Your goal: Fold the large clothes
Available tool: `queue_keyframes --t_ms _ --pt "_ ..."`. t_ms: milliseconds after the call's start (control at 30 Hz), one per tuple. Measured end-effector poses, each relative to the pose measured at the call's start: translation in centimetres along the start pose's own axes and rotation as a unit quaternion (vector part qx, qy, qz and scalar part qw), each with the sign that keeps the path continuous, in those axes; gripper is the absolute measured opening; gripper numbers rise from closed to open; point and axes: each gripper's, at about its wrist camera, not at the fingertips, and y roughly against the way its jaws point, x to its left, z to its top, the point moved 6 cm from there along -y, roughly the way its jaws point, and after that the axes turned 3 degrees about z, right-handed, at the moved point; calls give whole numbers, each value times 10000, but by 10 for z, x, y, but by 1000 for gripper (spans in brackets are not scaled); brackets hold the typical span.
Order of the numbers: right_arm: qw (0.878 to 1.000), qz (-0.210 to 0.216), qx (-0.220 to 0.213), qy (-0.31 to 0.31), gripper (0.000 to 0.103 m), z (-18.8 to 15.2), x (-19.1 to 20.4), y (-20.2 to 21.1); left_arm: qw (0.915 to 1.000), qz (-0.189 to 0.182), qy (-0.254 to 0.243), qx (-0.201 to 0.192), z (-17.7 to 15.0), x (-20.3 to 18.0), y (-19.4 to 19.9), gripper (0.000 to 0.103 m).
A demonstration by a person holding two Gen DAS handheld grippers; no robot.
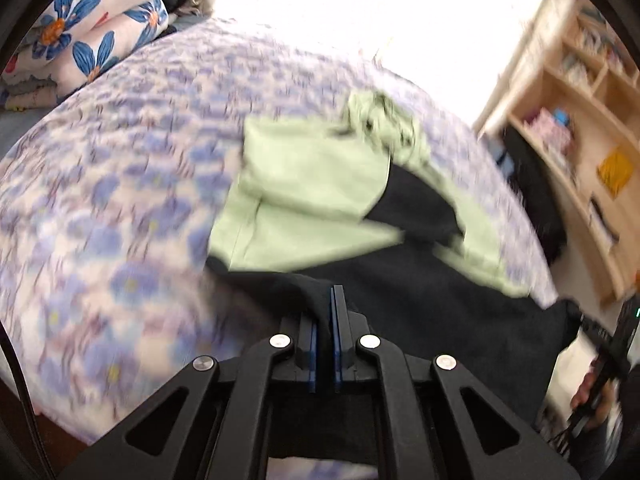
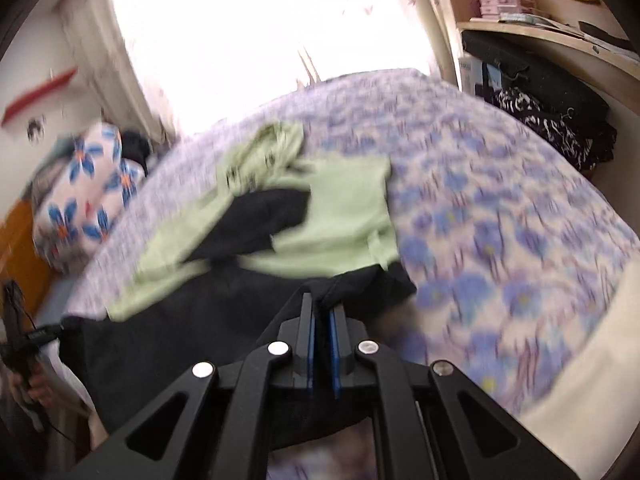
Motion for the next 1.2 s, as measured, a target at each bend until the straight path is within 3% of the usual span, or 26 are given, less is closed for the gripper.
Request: queue_keyframes --t_ms 233,467,533,567,600,667,767,867,1033,1100,1200 --pt "9982 60 -358 -470 5 82 -5 -48 9983 250 365 -369 96 -7 -42 3" --pt "9972 -285 -284 -633 8 139 -22 -135 9939 673 817 -326 170 23 -109 10" --pt "9973 -402 -205 -581 13 150 -26 -161 9924 794 930 -119 186 34 -137 28" --pt "9975 -386 -61 -588 20 153 -28 -175 9904 856 1089 25 193 41 -154 56" --pt "9975 -370 48 -603 32 153 -29 -187 9883 906 1223 56 197 48 -165 76" --pt "9983 -328 90 -472 45 154 -30 -205 9840 991 1478 -6 202 61 -181 79" --pt "9993 -242 255 -147 46 150 -27 -222 9836 910 1538 222 203 71 -208 79" --pt "9977 -381 516 234 46 141 -29 -240 9871 1085 1119 358 199 66 -225 78" --pt "9910 -777 833 708 46 130 -47 -263 9916 1151 -123 579 189 42 -239 78" --pt "9878 -957 966 764 46 128 -57 -271 9894 1092 -641 704 181 34 -238 78" --pt "9873 -1014 1032 658 46 125 -68 -278 9797 1050 -1462 877 163 29 -231 79"
